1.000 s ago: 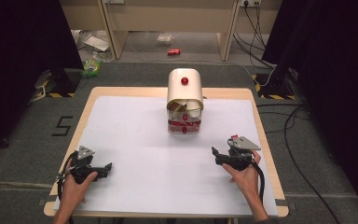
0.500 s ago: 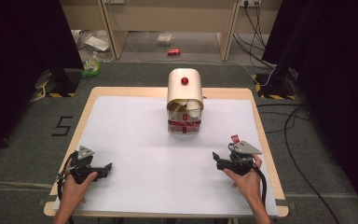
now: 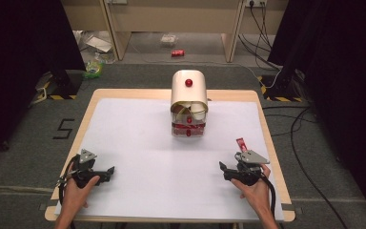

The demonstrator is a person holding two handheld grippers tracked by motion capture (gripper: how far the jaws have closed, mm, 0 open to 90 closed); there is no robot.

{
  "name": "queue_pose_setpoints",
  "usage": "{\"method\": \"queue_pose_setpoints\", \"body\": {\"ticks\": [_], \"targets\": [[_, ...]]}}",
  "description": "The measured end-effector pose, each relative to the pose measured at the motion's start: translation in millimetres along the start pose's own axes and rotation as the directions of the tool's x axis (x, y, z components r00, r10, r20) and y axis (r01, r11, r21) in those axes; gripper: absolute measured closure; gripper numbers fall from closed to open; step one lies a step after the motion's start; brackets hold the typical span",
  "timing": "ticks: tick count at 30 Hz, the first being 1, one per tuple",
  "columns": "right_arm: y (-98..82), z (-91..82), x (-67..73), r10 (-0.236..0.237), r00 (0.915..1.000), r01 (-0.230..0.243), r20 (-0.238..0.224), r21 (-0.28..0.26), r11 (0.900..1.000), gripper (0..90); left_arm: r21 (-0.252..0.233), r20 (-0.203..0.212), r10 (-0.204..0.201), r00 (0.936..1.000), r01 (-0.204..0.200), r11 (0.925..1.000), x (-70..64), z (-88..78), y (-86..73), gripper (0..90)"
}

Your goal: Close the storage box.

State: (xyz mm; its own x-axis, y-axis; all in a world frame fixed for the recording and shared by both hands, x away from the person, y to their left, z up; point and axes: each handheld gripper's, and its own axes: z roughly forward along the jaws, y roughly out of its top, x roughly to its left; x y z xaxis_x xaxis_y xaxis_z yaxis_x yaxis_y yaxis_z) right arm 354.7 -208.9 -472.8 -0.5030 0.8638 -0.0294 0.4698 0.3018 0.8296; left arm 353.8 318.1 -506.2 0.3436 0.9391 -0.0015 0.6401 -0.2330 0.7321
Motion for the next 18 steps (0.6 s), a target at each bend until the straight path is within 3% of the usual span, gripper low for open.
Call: {"method": "queue_pose_setpoints", "body": {"ticks": [18], "targets": [[-14.7,-13.0,5.7,-0.006,0.9998,0.007,-0.017,0.044,0.999,19.8,0.000,0.000,0.000,1.0000,0.000,1.0000,0.0,0.0,0.0,0.4]]}}
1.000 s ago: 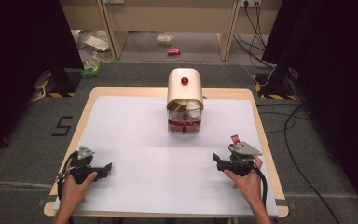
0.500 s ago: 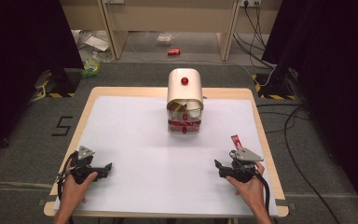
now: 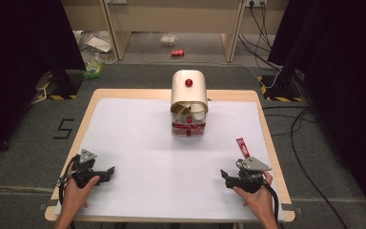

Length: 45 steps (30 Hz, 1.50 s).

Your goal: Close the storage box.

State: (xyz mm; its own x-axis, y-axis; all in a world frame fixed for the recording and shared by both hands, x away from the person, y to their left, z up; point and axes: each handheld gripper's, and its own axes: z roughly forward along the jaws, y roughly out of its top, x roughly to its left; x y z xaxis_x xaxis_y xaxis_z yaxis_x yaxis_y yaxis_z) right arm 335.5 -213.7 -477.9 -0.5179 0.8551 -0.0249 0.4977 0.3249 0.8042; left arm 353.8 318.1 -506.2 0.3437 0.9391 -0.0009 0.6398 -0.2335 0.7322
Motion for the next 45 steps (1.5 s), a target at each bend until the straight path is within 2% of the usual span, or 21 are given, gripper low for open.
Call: {"method": "queue_pose_setpoints", "body": {"ticks": [11,45], "targets": [[-10.0,-8.4,-2.2,-0.001,1.0000,0.000,0.003,0.034,0.999,19.2,0.000,0.000,0.000,1.0000,0.000,1.0000,0.0,0.0,0.0,0.4],[-28.6,-29.2,-12.9,-0.005,0.9996,0.003,0.030,0.057,0.998,19.3,0.000,0.000,0.001,1.0000,-0.001,1.0000,0.0,0.0,0.0,0.4]]}}
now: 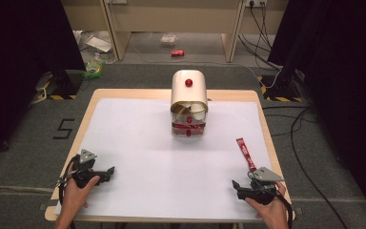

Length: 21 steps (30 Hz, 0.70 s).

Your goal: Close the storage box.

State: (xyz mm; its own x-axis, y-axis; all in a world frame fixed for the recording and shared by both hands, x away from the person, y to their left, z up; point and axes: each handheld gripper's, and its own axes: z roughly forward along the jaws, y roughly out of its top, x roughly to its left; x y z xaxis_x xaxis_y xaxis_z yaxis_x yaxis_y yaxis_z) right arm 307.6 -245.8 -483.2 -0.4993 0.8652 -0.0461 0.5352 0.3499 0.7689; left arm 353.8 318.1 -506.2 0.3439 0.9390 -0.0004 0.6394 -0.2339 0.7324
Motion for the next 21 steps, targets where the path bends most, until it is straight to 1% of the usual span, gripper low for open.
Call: {"method": "queue_pose_setpoints", "body": {"ticks": [7,17,21], "targets": [[-3.0,-2.0,-1.2,-0.007,1.0000,0.007,0.005,0.009,1.000,19.3,0.000,-0.001,0.001,1.0000,-0.001,1.0000,-0.1,0.0,0.0,0.4],[-7.3,-3.4,-3.4,-0.002,1.0000,0.002,0.008,0.023,1.000,19.3,-0.002,-0.001,0.002,1.0000,-0.002,1.0000,-0.2,0.0,-0.1,0.4],[-9.7,-2.4,-3.5,-0.010,0.9999,0.009,0.007,0.042,0.999,19.1,-0.002,-0.001,0.002,1.0000,-0.002,1.0000,-0.2,0.0,-0.1,0.4]]}}
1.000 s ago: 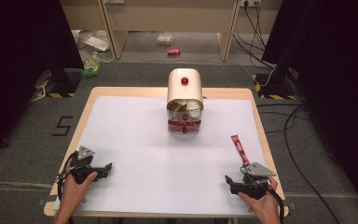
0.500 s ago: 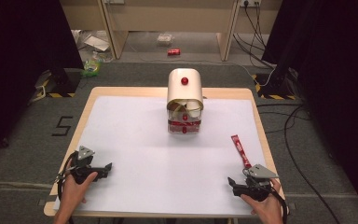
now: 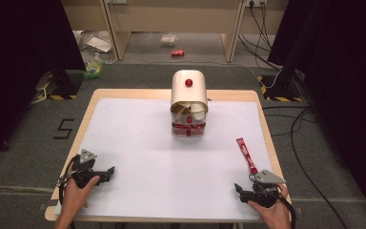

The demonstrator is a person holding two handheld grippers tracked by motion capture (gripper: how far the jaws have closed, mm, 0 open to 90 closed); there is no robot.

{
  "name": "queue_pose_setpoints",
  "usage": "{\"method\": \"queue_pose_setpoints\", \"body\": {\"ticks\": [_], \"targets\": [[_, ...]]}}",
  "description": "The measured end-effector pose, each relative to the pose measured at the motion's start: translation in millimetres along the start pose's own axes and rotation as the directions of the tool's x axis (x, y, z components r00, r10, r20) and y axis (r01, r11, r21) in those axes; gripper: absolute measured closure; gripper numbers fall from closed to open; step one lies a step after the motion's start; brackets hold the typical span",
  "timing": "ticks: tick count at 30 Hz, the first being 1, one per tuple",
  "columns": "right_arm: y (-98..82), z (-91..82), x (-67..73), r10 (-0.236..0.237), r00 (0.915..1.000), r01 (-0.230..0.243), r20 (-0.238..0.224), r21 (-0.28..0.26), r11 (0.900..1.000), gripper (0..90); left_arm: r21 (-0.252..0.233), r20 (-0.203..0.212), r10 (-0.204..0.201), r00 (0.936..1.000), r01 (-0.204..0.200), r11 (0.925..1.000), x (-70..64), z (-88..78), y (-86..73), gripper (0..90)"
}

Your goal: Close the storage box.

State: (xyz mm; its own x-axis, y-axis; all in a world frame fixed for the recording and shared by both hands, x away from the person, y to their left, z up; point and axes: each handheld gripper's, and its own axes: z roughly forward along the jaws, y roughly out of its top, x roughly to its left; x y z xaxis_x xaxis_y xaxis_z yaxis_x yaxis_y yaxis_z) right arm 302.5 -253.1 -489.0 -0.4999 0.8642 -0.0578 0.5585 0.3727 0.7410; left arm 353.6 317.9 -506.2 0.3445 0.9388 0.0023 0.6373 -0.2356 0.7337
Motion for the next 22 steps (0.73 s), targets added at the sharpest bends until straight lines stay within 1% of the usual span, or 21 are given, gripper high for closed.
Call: {"method": "queue_pose_setpoints", "body": {"ticks": [1,2,3,4,16,18,19,22], "targets": [[-0.7,0.3,0.7,0.004,1.0000,-0.004,-0.004,0.011,1.000,19.1,0.000,0.000,0.000,1.0000,0.000,1.0000,0.0,-0.1,0.0,0.4],[-1.5,1.1,0.5,-0.005,1.0000,0.005,-0.007,0.017,1.000,19.1,0.000,0.000,0.000,1.0000,0.000,1.0000,-0.1,0.0,0.0,0.4],[-2.2,1.7,1.4,-0.005,1.0000,0.006,-0.005,0.027,1.000,19.0,0.000,-0.001,0.000,1.0000,0.000,1.0000,-0.1,-0.1,0.0,0.4],[-2.8,2.0,1.7,-0.010,0.9999,0.010,-0.002,0.027,1.000,18.9,0.000,-0.001,0.000,1.0000,0.000,1.0000,-0.1,0.0,0.0,0.4],[-5.5,2.5,-0.5,0.021,0.9996,-0.021,-0.020,0.019,1.000,18.9,-0.001,-0.001,0.000,1.0000,0.000,1.0000,-0.1,0.0,0.0,0.4],[-5.5,2.6,-1.3,0.016,0.9997,-0.015,-0.020,0.017,1.000,19.0,0.000,0.000,0.000,1.0000,0.000,1.0000,-0.1,0.0,0.0,0.3],[-5.6,2.5,-0.7,0.024,0.9995,-0.024,-0.021,0.019,1.000,18.9,0.000,-0.001,0.000,1.0000,0.000,1.0000,-0.1,-0.1,0.0,0.4],[-5.6,2.5,-0.7,0.024,0.9995,-0.024,-0.021,0.020,1.000,18.9,0.000,0.000,-0.001,1.0000,0.001,1.0000,0.0,0.0,0.0,0.3]]}}
